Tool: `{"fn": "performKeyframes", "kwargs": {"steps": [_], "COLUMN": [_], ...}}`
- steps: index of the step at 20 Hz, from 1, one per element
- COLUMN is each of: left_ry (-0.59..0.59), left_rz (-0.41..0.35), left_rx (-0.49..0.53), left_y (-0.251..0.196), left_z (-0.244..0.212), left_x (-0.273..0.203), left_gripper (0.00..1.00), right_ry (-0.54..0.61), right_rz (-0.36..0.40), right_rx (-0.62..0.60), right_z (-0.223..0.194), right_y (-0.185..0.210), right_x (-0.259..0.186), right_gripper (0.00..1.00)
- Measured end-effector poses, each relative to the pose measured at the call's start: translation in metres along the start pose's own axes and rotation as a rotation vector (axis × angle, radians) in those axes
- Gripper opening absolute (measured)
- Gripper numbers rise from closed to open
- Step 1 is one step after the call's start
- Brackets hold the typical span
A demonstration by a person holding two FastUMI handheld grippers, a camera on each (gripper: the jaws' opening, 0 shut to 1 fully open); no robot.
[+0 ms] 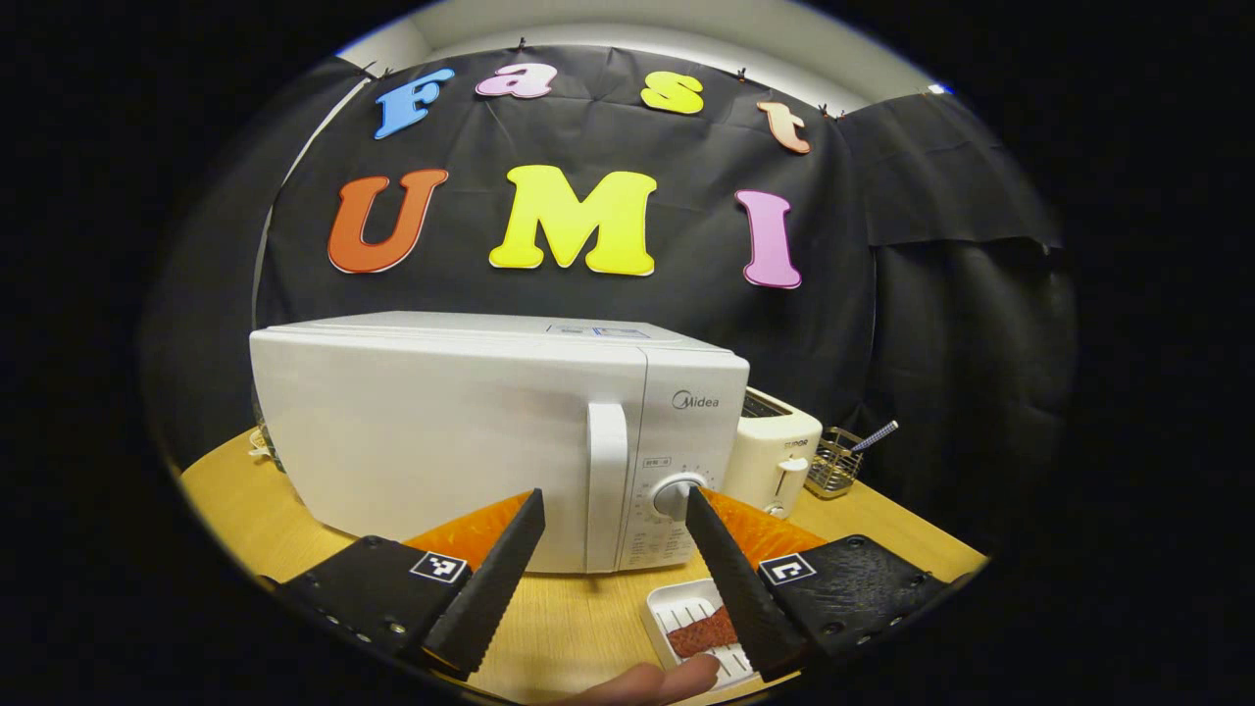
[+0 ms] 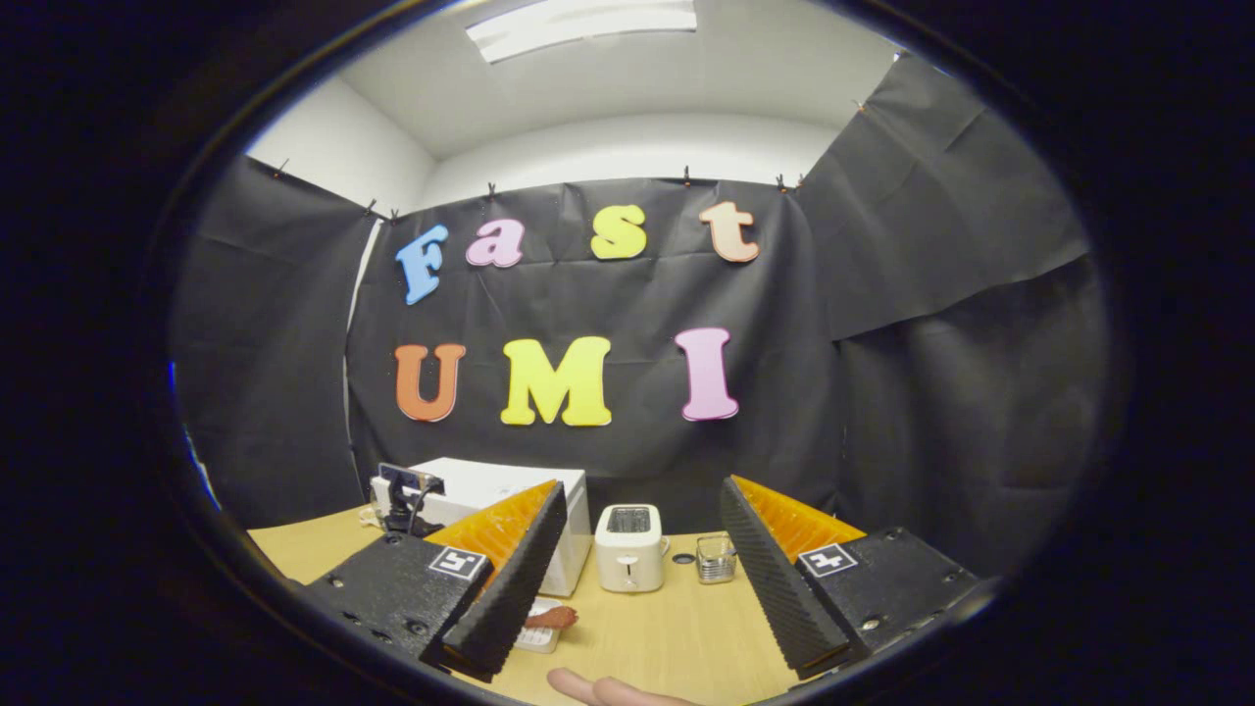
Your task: Open the microwave oven with the left hand, put the food in, and close the microwave oven.
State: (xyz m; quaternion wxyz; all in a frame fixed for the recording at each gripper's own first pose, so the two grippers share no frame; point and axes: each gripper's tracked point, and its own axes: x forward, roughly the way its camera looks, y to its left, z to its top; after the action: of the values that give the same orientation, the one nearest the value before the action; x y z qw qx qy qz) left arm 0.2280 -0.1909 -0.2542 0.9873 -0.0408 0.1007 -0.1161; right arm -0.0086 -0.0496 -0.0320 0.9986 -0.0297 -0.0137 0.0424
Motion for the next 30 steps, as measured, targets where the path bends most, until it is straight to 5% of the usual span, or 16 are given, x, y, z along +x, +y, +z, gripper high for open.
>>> {"fn": "performKeyframes", "kwargs": {"steps": [2,5,7,8,9,11,13,14,15,16,18,22,23,24,28,30], "left_ry": [-0.002,-0.017,-0.060,-0.081,-0.086,-0.067,-0.070,-0.070,-0.063,-0.037,-0.026,-0.014,-0.013,-0.017,-0.016,-0.033], "left_rz": [0.023,0.058,0.069,0.071,0.054,0.103,0.095,0.087,0.072,0.070,0.068,0.055,0.060,0.064,0.066,0.055], "left_rx": [0.000,0.031,0.050,0.062,0.069,0.095,0.092,0.048,-0.002,-0.016,0.013,0.017,0.025,0.025,0.016,0.052], "left_y": [0.004,0.010,0.012,0.011,0.005,0.012,0.010,0.010,0.011,0.009,0.008,0.009,0.010,0.011,0.009,0.010], "left_z": [-0.005,-0.011,-0.005,-0.002,-0.004,-0.008,-0.006,-0.006,-0.006,-0.009,-0.010,-0.011,-0.011,-0.009,-0.011,-0.012], "left_x": [0.013,0.025,0.029,0.034,0.040,0.044,0.041,0.042,0.042,0.042,0.040,0.035,0.035,0.034,0.024,0.012], "left_gripper": [0.92,0.92,0.91,0.75,0.75,0.36,0.32,0.32,0.26,0.14,0.21,0.11,0.11,0.11,0.10,0.09], "right_ry": [-0.004,-0.016,-0.009,-0.005,0.000,0.019,0.041,0.048,0.054,0.055,0.052,0.041,0.040,0.037,0.035,0.040], "right_rz": [-0.003,-0.023,-0.027,-0.028,-0.030,-0.038,-0.036,-0.037,-0.039,-0.041,-0.048,-0.051,-0.052,-0.051,-0.054,-0.048], "right_rx": [-0.008,-0.023,-0.014,-0.007,-0.001,0.011,0.022,0.027,0.032,0.035,0.030,0.016,0.013,0.010,-0.003,-0.002], "right_z": [0.000,-0.001,-0.006,-0.009,-0.011,-0.018,-0.024,-0.025,-0.026,-0.025,-0.024,-0.018,-0.017,-0.016,-0.014,-0.014], "right_y": [-0.006,-0.015,-0.019,-0.020,-0.022,-0.026,-0.026,-0.026,-0.027,-0.027,-0.027,-0.026,-0.026,-0.025,-0.026,-0.022], "right_x": [0.000,0.002,0.003,0.003,0.005,0.007,0.010,0.011,0.010,0.010,0.007,-0.003,-0.006,-0.007,-0.013,-0.011], "right_gripper": [0.89,0.89,1.00,1.00,1.00,0.90,1.00,0.90,1.00,0.89,1.00,0.89,1.00,0.90,0.90,1.00]}}
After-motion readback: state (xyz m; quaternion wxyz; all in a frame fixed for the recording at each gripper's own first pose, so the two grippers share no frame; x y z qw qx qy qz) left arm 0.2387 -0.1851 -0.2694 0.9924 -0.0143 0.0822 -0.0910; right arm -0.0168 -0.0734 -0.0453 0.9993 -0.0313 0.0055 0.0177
